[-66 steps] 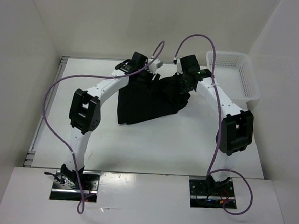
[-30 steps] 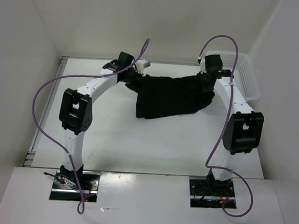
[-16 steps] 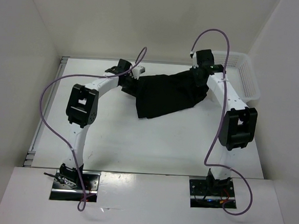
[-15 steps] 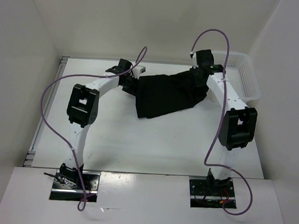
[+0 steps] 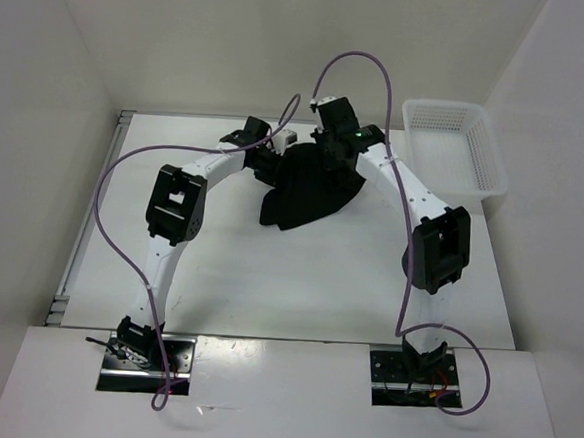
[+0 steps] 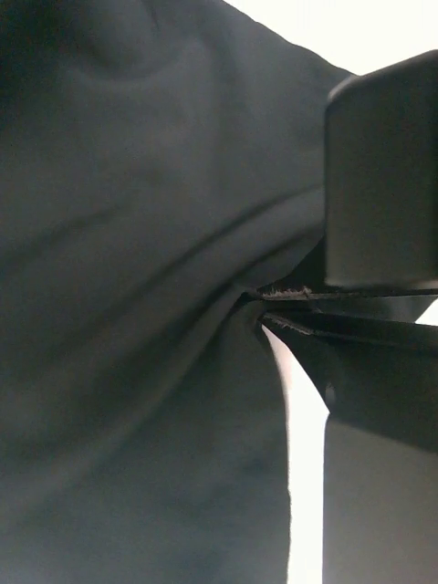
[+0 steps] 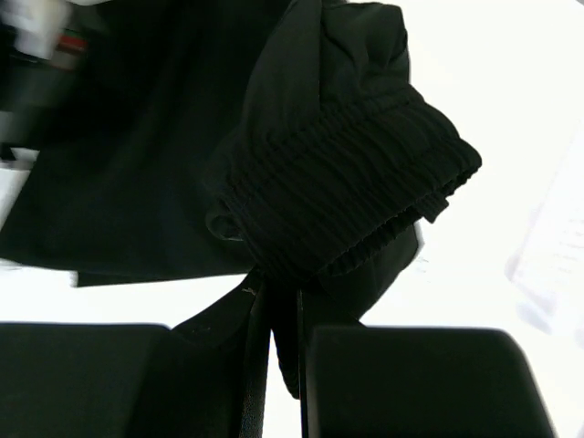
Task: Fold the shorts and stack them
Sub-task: Fold the shorts
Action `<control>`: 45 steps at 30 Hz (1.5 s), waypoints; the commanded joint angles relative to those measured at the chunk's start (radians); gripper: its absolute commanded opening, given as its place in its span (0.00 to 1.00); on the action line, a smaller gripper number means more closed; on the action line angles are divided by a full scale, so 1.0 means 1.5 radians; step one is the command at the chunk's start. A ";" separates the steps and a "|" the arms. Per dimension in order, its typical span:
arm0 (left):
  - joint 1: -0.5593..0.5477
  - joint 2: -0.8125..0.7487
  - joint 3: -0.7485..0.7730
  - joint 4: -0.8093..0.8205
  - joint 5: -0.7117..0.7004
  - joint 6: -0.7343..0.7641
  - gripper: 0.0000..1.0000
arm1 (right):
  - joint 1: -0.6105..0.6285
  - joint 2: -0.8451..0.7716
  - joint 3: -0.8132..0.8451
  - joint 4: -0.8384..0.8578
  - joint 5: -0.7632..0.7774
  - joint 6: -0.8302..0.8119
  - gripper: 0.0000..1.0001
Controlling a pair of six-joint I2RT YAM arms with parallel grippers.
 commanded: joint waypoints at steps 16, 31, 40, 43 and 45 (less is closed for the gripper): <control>0.002 0.010 -0.003 -0.036 -0.010 0.004 0.13 | 0.145 0.138 0.124 -0.005 -0.058 0.143 0.01; 0.063 -0.087 -0.023 -0.058 -0.128 0.004 0.60 | 0.161 0.156 0.170 0.053 -0.279 0.077 0.58; 0.082 -0.177 -0.001 -0.091 -0.213 0.004 0.80 | 0.167 0.089 0.212 0.054 -0.345 -0.038 0.59; 0.062 -0.198 -0.018 -0.108 -0.192 0.004 0.81 | 0.167 0.029 0.108 0.084 -0.322 -0.086 0.59; 0.052 -0.207 -0.039 -0.118 -0.150 0.004 0.82 | 0.160 -0.039 0.033 0.130 -0.279 -0.112 0.59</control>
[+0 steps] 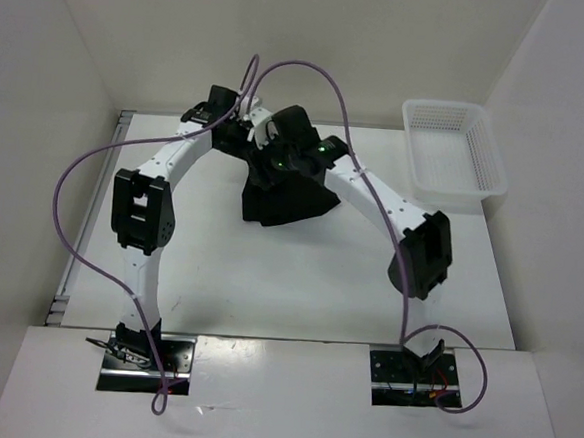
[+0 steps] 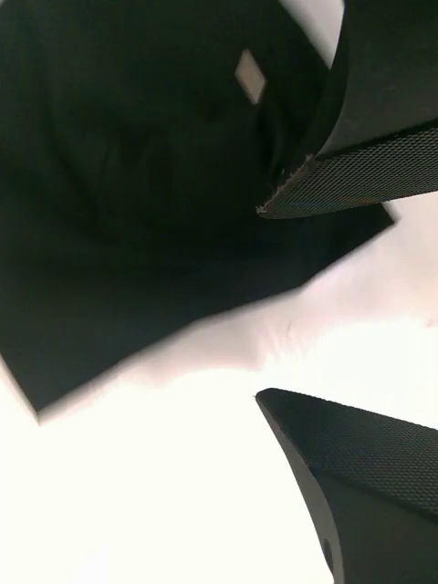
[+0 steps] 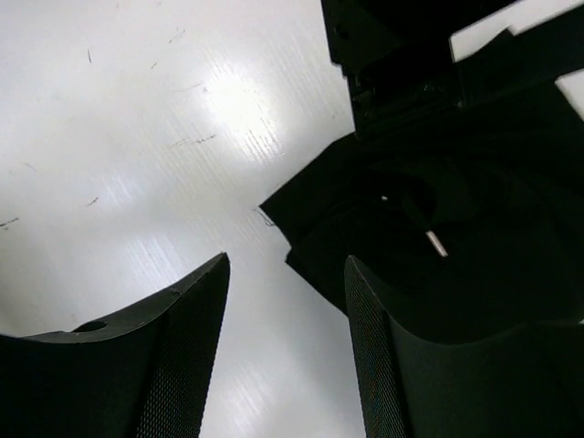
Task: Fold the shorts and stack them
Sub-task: Fold the shorts
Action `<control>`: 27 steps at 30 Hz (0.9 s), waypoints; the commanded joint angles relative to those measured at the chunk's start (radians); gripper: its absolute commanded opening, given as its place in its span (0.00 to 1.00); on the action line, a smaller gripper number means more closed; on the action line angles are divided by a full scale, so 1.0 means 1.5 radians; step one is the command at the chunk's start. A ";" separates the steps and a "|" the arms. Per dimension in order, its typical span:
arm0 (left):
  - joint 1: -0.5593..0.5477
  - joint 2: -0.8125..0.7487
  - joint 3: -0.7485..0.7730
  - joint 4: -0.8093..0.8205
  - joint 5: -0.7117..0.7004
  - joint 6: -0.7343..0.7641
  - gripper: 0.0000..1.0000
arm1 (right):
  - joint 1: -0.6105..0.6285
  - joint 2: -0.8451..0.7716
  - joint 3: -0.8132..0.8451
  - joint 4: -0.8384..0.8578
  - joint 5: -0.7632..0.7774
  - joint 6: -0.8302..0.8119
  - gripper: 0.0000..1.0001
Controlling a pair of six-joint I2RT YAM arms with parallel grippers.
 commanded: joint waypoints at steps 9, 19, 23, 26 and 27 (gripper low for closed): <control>-0.069 -0.005 -0.025 -0.045 0.189 0.003 0.93 | -0.048 -0.200 -0.388 0.186 0.101 -0.257 0.65; -0.085 0.055 -0.025 -0.015 0.116 0.003 0.70 | -0.048 -0.124 -0.425 0.258 0.101 -0.330 0.68; -0.085 0.067 0.001 -0.015 0.092 0.003 0.38 | -0.048 -0.091 -0.419 0.278 0.101 -0.351 0.68; -0.085 0.058 0.011 -0.015 0.092 0.003 0.20 | -0.048 -0.077 -0.419 0.270 0.090 -0.384 0.68; -0.085 0.052 0.027 -0.015 0.092 0.003 0.19 | -0.048 -0.068 -0.419 0.270 0.083 -0.384 0.68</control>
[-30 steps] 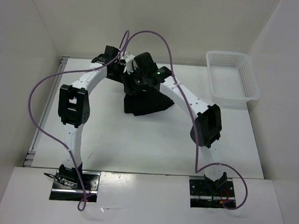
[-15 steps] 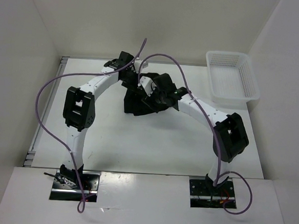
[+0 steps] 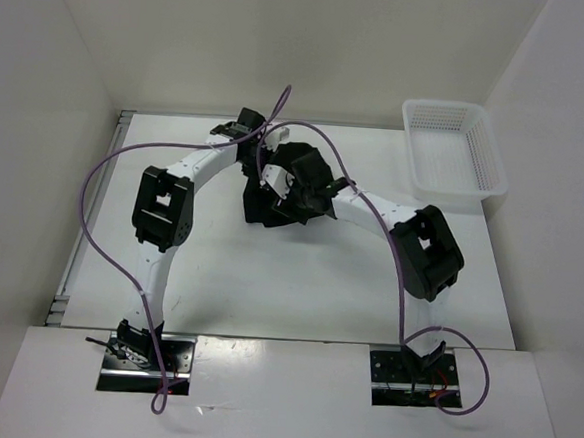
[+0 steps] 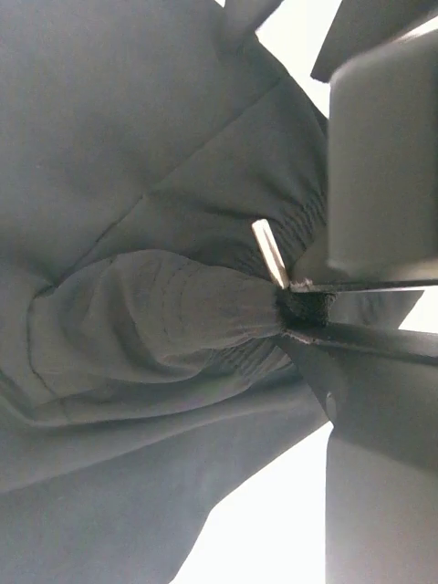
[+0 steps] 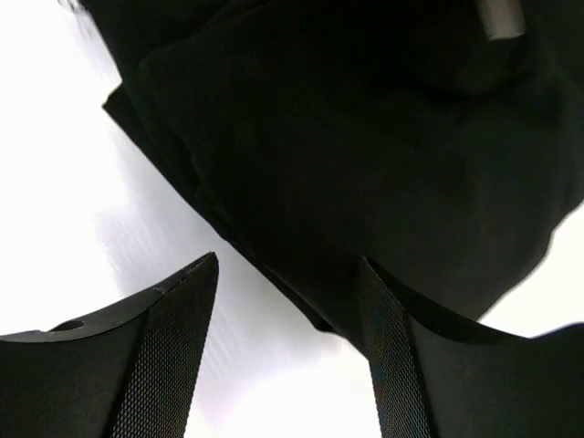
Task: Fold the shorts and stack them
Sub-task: Fold the shorts
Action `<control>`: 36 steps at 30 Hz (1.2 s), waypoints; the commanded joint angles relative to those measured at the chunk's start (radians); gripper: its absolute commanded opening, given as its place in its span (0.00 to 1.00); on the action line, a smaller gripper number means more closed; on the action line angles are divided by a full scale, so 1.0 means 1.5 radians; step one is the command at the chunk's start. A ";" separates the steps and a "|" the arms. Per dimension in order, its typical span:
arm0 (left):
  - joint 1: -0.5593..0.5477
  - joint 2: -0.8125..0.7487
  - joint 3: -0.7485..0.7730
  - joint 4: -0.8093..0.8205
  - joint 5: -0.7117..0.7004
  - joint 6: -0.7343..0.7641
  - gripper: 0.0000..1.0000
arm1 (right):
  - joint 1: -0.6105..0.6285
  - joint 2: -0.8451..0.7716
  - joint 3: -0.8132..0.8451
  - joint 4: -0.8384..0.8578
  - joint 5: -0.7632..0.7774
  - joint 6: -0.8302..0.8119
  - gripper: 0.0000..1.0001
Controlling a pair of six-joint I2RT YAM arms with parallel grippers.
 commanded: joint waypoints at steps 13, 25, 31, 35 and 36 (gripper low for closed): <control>0.003 -0.047 0.138 -0.040 0.042 0.002 0.02 | 0.009 0.051 0.015 0.050 -0.011 -0.039 0.00; 0.041 0.057 0.220 -0.018 -0.029 0.002 0.08 | 0.022 0.017 0.043 -0.011 -0.076 -0.014 0.00; 0.047 0.077 0.154 0.012 -0.090 0.002 0.17 | 0.022 -0.037 0.062 -0.041 -0.112 0.056 0.14; 0.047 0.084 0.140 0.018 -0.143 0.002 0.45 | -0.003 -0.054 0.083 -0.033 -0.146 0.165 0.41; 0.053 0.084 0.140 0.024 -0.158 0.002 0.61 | -0.025 -0.054 0.090 -0.033 -0.146 0.187 0.43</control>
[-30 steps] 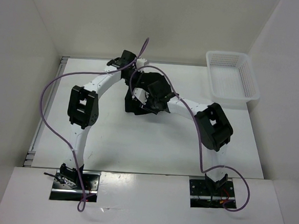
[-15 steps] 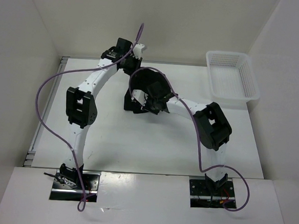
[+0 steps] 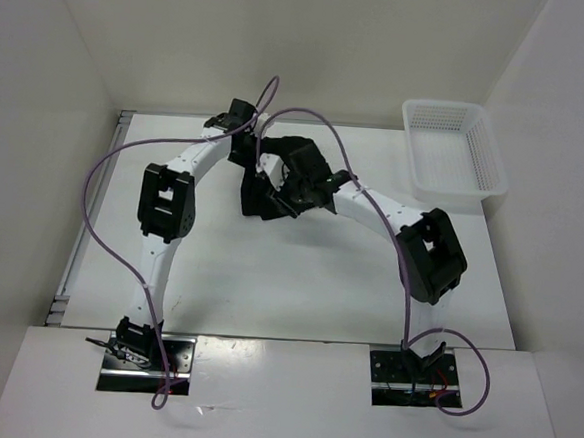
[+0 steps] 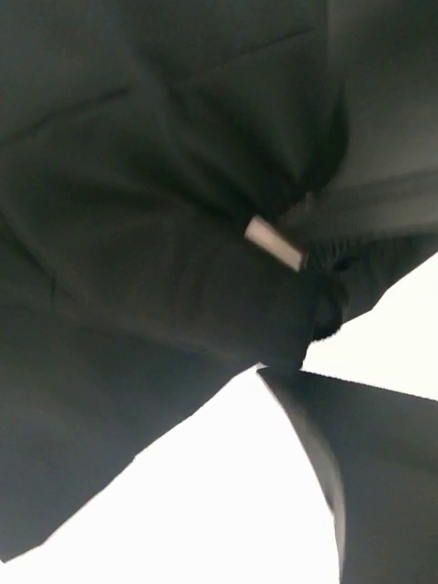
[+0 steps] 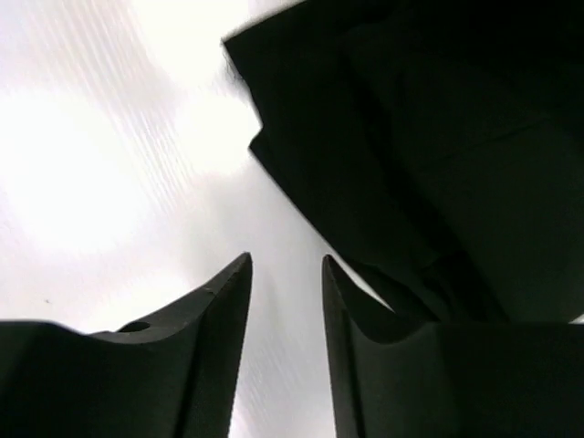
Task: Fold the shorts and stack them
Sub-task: Fold the shorts
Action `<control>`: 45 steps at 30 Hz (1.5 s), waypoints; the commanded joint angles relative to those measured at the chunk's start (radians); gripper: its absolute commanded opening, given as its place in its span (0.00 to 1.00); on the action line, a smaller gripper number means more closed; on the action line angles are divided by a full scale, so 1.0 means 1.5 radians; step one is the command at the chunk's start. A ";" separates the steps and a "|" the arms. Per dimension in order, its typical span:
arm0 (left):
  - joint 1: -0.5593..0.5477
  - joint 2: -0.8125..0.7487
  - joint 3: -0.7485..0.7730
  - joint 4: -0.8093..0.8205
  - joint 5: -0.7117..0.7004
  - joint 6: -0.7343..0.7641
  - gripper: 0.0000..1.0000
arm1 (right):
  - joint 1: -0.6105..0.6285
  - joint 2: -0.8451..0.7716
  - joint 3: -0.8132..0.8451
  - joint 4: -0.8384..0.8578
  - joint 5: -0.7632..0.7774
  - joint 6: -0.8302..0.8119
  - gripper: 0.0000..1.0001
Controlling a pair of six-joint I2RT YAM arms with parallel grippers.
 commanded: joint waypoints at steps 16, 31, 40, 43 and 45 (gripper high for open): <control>-0.033 -0.156 -0.178 0.021 0.046 0.000 1.00 | -0.225 0.111 0.165 0.066 -0.006 0.365 0.54; -0.021 -0.091 -0.211 0.061 0.095 0.000 0.93 | -0.239 0.154 0.052 0.078 -0.037 0.461 0.71; -0.021 -0.084 -0.211 0.061 0.133 0.000 0.37 | -0.239 0.154 0.028 0.078 -0.037 0.473 0.62; -0.021 -0.096 -0.211 0.061 0.108 0.000 0.24 | -0.239 0.160 0.034 0.084 -0.037 0.467 0.41; -0.021 -0.096 -0.205 0.061 0.091 0.000 0.18 | -0.239 0.160 0.041 0.090 -0.031 0.467 0.29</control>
